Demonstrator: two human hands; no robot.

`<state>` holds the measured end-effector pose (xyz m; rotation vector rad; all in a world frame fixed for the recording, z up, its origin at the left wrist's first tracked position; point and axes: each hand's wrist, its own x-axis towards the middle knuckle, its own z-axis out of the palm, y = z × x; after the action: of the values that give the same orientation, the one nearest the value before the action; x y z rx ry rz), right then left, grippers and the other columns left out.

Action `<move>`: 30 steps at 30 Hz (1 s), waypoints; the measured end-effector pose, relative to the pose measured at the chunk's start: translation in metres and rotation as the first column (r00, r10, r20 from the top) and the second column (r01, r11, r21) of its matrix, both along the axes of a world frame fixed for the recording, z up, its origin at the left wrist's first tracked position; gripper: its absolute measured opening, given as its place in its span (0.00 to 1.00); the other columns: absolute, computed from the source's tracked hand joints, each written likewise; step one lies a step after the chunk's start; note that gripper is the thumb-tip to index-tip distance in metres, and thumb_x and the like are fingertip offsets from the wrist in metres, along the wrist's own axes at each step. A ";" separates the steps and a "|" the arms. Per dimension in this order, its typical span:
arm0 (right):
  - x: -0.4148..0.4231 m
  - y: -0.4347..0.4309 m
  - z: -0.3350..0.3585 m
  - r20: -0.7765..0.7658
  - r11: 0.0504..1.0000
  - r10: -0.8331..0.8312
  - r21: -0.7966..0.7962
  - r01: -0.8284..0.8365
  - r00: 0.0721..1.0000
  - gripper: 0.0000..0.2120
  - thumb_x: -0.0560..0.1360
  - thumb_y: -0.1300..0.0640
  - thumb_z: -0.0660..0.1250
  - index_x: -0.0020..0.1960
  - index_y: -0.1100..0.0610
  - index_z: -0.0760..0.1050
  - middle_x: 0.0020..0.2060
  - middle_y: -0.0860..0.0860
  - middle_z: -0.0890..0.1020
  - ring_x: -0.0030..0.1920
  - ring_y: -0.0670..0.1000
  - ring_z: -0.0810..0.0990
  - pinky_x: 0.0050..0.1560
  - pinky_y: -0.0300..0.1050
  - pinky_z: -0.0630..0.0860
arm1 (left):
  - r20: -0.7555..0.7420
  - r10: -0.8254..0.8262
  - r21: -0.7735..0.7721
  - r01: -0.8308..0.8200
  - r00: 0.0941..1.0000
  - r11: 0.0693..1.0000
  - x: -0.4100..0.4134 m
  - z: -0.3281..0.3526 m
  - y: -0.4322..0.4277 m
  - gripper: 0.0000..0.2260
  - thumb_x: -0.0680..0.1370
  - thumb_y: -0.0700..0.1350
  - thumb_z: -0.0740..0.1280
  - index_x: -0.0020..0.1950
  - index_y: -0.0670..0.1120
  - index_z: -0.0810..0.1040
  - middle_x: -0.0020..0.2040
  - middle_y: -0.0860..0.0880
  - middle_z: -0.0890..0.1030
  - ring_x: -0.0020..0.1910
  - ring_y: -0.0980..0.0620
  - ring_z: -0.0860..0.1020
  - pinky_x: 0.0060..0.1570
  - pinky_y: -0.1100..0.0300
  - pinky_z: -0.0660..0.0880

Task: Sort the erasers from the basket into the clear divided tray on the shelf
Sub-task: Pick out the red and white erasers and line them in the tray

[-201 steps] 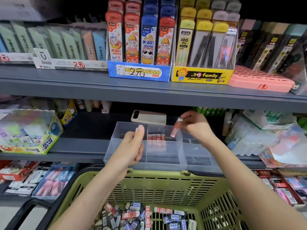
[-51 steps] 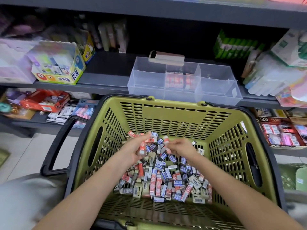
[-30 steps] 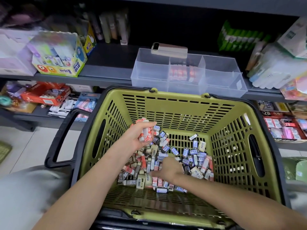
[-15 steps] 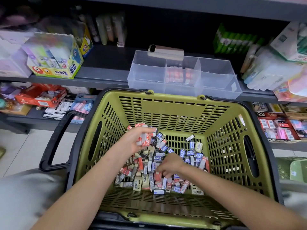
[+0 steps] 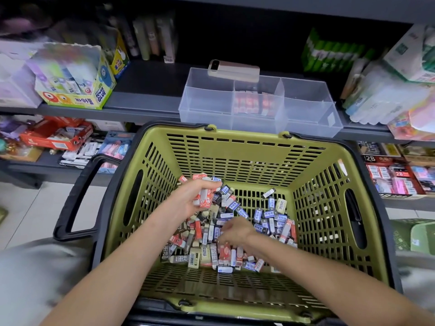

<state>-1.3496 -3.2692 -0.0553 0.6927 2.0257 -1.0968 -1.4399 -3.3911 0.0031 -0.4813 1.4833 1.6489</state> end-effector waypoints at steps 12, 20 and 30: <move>-0.033 0.044 0.094 -0.367 0.868 -0.216 -0.497 0.006 0.905 0.17 0.66 0.70 0.73 0.53 0.60 0.77 0.42 0.54 0.82 0.40 0.52 0.82 0.42 0.38 0.80 | 0.229 -0.195 0.364 0.102 0.954 0.926 0.017 -0.001 0.004 0.16 0.66 0.44 0.75 0.49 0.39 0.79 0.40 0.40 0.81 0.36 0.44 0.80 0.35 0.55 0.79; -0.012 0.079 0.035 -0.072 0.989 0.146 0.040 -0.144 0.987 0.11 0.76 0.55 0.66 0.50 0.64 0.78 0.39 0.54 0.84 0.34 0.49 0.81 0.38 0.40 0.80 | 0.185 -0.075 0.275 0.022 0.980 0.961 0.009 -0.001 0.004 0.16 0.64 0.38 0.73 0.49 0.38 0.76 0.35 0.42 0.83 0.28 0.49 0.81 0.26 0.61 0.77; 0.010 0.042 -0.015 0.095 0.733 0.503 0.480 -0.482 0.859 0.23 0.67 0.42 0.73 0.34 0.55 0.63 0.30 0.47 0.69 0.35 0.48 0.73 0.28 0.39 0.68 | 0.133 0.008 0.209 -0.036 0.991 0.977 0.008 -0.004 0.003 0.19 0.63 0.38 0.74 0.53 0.39 0.77 0.36 0.43 0.84 0.30 0.50 0.82 0.29 0.61 0.78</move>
<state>-1.3399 -3.2274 -0.0706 0.3194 2.3599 -0.2783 -1.4317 -3.3881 -0.0010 -0.4803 1.1955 1.7347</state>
